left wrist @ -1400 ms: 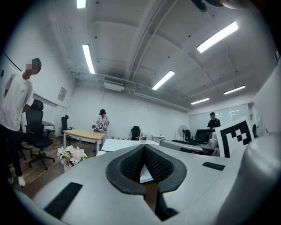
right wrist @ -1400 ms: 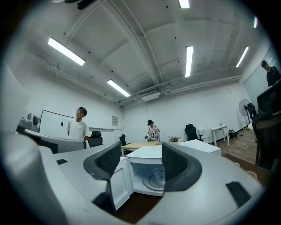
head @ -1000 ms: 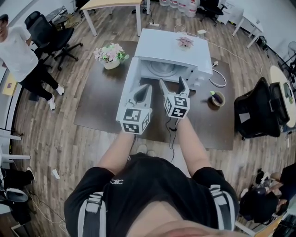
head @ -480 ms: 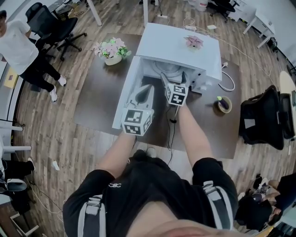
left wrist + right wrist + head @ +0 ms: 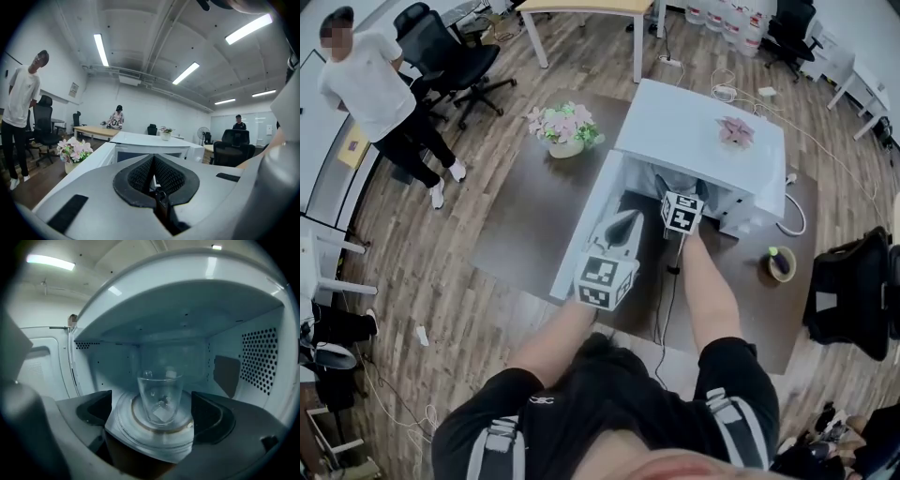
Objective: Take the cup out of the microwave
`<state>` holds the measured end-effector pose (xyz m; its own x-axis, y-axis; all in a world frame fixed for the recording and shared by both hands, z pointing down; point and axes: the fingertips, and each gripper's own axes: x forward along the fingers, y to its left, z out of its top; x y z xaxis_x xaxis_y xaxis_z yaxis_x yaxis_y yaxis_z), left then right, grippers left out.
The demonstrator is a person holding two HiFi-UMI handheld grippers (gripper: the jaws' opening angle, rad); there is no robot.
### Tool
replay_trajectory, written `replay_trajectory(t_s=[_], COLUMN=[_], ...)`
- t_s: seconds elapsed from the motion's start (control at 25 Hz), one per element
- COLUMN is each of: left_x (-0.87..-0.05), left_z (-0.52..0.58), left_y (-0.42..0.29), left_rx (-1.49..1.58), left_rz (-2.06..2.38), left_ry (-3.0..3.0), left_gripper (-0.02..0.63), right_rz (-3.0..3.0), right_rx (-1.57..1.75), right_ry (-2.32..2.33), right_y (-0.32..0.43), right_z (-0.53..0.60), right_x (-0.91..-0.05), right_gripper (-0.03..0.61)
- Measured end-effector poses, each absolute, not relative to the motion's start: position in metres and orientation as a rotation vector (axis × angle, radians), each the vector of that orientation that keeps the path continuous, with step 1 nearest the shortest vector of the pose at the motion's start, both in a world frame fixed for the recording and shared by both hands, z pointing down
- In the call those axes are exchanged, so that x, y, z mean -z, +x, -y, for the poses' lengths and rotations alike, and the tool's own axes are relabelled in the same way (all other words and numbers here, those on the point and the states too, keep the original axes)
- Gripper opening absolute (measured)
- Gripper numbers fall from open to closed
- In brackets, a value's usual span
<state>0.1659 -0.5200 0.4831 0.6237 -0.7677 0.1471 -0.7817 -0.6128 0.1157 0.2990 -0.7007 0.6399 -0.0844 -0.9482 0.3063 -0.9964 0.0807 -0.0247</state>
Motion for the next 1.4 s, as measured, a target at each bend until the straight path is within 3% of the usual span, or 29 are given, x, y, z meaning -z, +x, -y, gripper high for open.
replay_trajectory(t_s=[0.68, 0.72, 0.8, 1.4], left_x=[-0.493, -0.494, -0.494, -0.484], left_z=[0.517, 0.517, 0.516, 0.513], left_y=[0.189, 0.19, 0.191, 0.194], left_rx=[-0.183, -0.187, -0.191, -0.176], left_rz=[1.173, 1.17, 1.165, 1.14], left_ry=[2.742, 2.743, 2.746, 2.783], left_gripper=[0.0, 0.0, 0.0, 0.0], right_rz=[2.103, 2.092, 2.079, 2.123], right_rx=[-0.379, -0.371, -0.36, -0.318], right_ry=[2.006, 2.011, 2.01, 1.995], right_y=[0.307, 0.31, 0.314, 0.308], right_z=[0.745, 0.745, 0.743, 0.687], right_x=[-0.65, -0.65, -0.65, -0.642], right_gripper=[0.508, 0.49, 0.38, 0.374])
